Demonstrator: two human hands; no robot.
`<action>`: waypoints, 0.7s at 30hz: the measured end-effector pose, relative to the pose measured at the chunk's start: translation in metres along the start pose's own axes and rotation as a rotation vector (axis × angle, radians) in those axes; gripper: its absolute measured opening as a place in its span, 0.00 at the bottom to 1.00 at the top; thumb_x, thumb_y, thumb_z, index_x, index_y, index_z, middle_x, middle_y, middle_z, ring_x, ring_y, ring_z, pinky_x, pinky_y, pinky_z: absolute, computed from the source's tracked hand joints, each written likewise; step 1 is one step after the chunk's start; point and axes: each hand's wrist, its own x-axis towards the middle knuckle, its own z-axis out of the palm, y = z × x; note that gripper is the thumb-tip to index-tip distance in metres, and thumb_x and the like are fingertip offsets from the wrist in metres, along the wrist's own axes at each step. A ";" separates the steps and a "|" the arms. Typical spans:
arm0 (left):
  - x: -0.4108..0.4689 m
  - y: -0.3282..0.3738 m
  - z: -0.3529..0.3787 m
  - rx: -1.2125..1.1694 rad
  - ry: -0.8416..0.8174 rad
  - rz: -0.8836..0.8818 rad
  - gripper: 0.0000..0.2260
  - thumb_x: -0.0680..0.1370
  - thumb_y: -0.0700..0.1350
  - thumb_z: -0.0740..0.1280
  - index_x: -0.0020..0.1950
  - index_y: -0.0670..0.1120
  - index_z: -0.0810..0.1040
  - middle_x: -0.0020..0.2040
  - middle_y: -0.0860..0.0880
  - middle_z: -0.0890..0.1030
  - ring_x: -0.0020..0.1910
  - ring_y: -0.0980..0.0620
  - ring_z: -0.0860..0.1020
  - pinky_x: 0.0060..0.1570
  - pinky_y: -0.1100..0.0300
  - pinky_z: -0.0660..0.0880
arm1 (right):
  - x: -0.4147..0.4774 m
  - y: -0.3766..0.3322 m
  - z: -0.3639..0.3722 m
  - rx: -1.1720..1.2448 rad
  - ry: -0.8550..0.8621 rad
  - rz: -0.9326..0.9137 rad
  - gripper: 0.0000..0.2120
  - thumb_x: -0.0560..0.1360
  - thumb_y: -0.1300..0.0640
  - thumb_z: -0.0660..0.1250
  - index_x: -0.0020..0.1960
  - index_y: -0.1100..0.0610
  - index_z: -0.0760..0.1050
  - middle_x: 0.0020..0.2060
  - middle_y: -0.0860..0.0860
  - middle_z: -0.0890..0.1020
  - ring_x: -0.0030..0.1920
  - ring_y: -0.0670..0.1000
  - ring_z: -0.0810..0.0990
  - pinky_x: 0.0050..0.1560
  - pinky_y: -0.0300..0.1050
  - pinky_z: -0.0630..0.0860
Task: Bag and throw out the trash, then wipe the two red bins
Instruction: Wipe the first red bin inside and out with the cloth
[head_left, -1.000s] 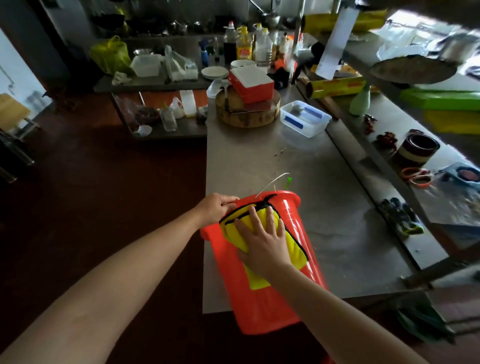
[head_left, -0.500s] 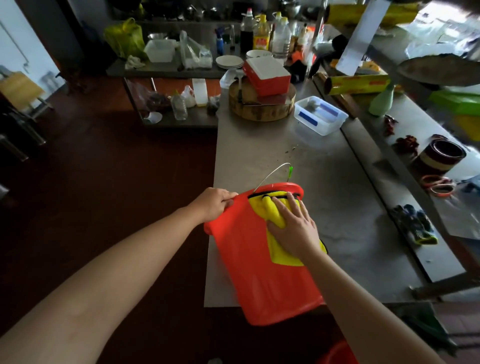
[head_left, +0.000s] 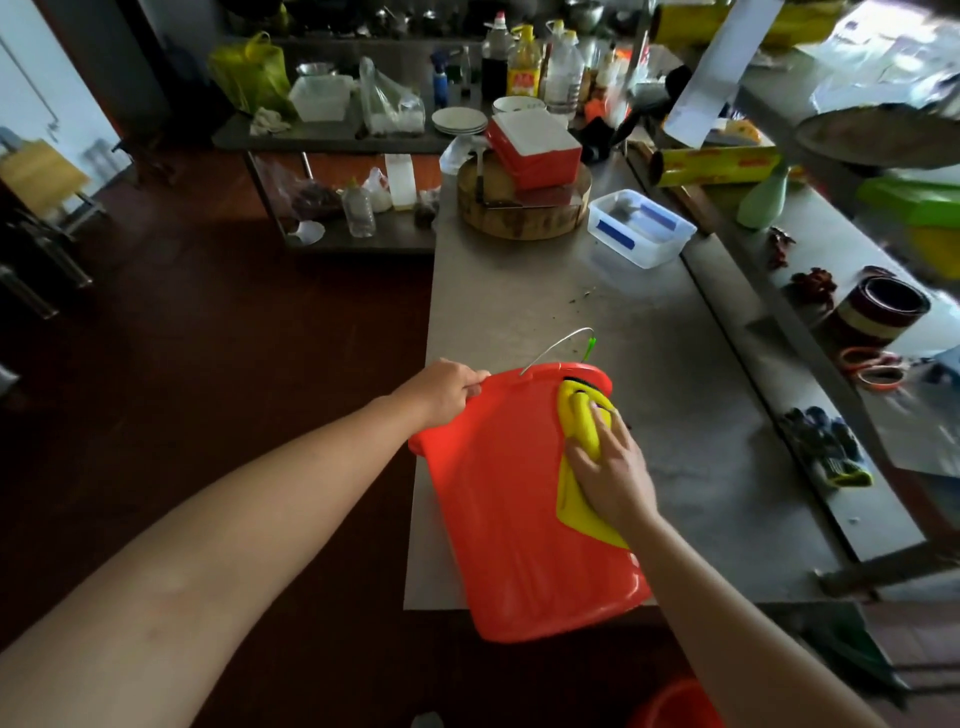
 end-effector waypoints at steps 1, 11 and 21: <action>0.003 0.004 -0.002 0.019 -0.009 0.007 0.18 0.84 0.37 0.61 0.74 0.41 0.72 0.68 0.43 0.78 0.69 0.48 0.74 0.66 0.66 0.64 | -0.007 -0.006 0.005 -0.098 -0.007 -0.043 0.34 0.77 0.35 0.62 0.80 0.34 0.52 0.81 0.42 0.53 0.80 0.57 0.57 0.71 0.60 0.67; 0.027 0.033 -0.002 0.117 -0.064 0.017 0.19 0.85 0.40 0.60 0.76 0.42 0.70 0.73 0.41 0.74 0.73 0.45 0.71 0.72 0.58 0.66 | -0.054 -0.054 0.051 -0.698 -0.087 -0.560 0.34 0.76 0.32 0.55 0.80 0.35 0.51 0.83 0.48 0.42 0.78 0.67 0.30 0.73 0.76 0.40; 0.021 0.032 0.002 0.153 -0.004 0.070 0.24 0.80 0.29 0.56 0.76 0.41 0.69 0.68 0.43 0.77 0.67 0.47 0.75 0.64 0.62 0.67 | -0.046 -0.043 0.044 -0.656 -0.099 -0.599 0.34 0.74 0.30 0.55 0.79 0.35 0.56 0.83 0.46 0.45 0.80 0.61 0.34 0.77 0.71 0.43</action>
